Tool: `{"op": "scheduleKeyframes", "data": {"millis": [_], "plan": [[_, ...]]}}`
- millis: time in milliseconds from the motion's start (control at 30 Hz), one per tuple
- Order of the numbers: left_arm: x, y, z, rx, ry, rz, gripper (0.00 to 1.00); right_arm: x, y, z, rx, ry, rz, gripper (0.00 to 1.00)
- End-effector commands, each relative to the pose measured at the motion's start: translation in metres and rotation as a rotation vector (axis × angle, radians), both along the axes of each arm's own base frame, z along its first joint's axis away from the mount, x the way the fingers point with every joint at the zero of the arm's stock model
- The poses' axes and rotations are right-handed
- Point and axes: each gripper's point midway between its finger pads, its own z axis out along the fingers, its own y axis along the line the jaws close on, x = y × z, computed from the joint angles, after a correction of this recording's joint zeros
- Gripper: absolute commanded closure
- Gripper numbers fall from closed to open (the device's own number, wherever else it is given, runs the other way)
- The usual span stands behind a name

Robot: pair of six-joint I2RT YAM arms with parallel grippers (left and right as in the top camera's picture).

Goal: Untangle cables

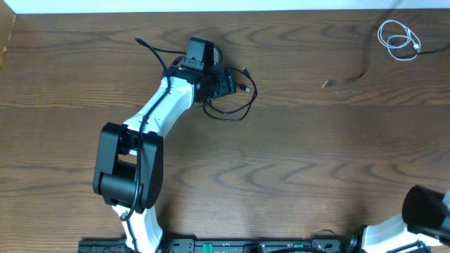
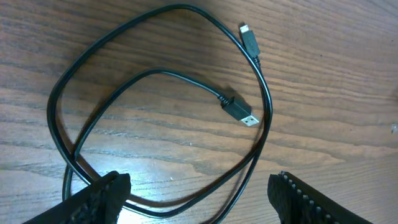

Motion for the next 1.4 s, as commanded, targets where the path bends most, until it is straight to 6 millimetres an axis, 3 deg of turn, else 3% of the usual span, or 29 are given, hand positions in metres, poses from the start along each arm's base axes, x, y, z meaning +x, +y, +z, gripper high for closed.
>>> {"op": "scheduleKeyframes", "data": {"millis": [0, 100, 133, 233, 300, 433, 467, 500, 533, 567, 600, 767, 833, 967, 1100, 1267, 1367], "plan": [[-0.001, -0.002, -0.003, -0.006, 0.01, -0.008, 0.24, -0.019, -0.069, 0.005, -0.04, -0.019, -0.21, 0.99], [-0.001, -0.002, -0.003, -0.006, 0.01, -0.008, 0.24, -0.026, -0.126, -0.017, -0.055, 0.025, -0.356, 0.99], [-0.001, -0.002, -0.003, -0.006, 0.01, -0.008, 0.24, -0.027, -0.134, -0.022, -0.053, 0.034, -0.371, 0.99], [-0.001, -0.002, -0.003, -0.006, 0.01, -0.008, 0.24, -0.022, -0.178, -0.069, 0.003, 0.11, -0.414, 0.99], [-0.001, -0.002, -0.003, -0.006, 0.01, -0.008, 0.24, -0.012, -0.195, -0.108, 0.084, 0.153, -0.401, 0.99], [-0.001, -0.002, -0.003, -0.006, 0.01, -0.008, 0.24, 0.006, -0.21, -0.17, 0.165, 0.241, -0.375, 0.99], [-0.001, -0.002, -0.003, -0.006, 0.01, -0.008, 0.24, 0.009, -0.213, -0.186, 0.18, 0.266, -0.375, 0.96], [-0.001, -0.002, -0.003, -0.006, 0.01, -0.008, 0.24, 0.012, -0.215, -0.2, 0.199, 0.286, -0.377, 0.86], [-0.001, -0.002, -0.003, -0.006, 0.01, -0.008, 0.24, 0.016, -0.214, -0.215, 0.22, 0.309, -0.365, 0.68], [-0.001, -0.002, -0.003, -0.006, 0.01, -0.008, 0.24, 0.019, -0.211, -0.226, 0.245, 0.324, -0.346, 0.47], [-0.001, -0.002, -0.003, -0.006, 0.01, -0.008, 0.24, 0.024, -0.205, -0.238, 0.283, 0.339, -0.312, 0.35], [-0.001, -0.002, -0.003, -0.006, 0.01, -0.008, 0.24, 0.029, -0.17, -0.25, 0.406, 0.37, -0.194, 0.15], [-0.001, -0.002, -0.003, -0.006, 0.01, -0.008, 0.24, 0.026, -0.149, -0.254, 0.464, 0.41, -0.155, 0.01], [-0.001, -0.002, -0.003, -0.005, 0.011, -0.008, 0.24, 0.001, -0.088, -0.272, 0.647, 0.587, -0.075, 0.01], [-0.001, -0.002, -0.003, -0.004, 0.009, -0.011, 0.24, -0.019, -0.043, -0.279, 0.702, 0.742, -0.005, 0.01], [-0.001, -0.002, -0.002, 0.034, -0.035, -0.101, 0.28, -0.007, -0.007, -0.278, 0.644, 0.777, 0.147, 0.01], [0.003, 0.001, 0.013, 0.067, -0.109, -0.18, 0.29, 0.011, 0.037, -0.273, 0.602, 0.763, 0.337, 0.01]]}}
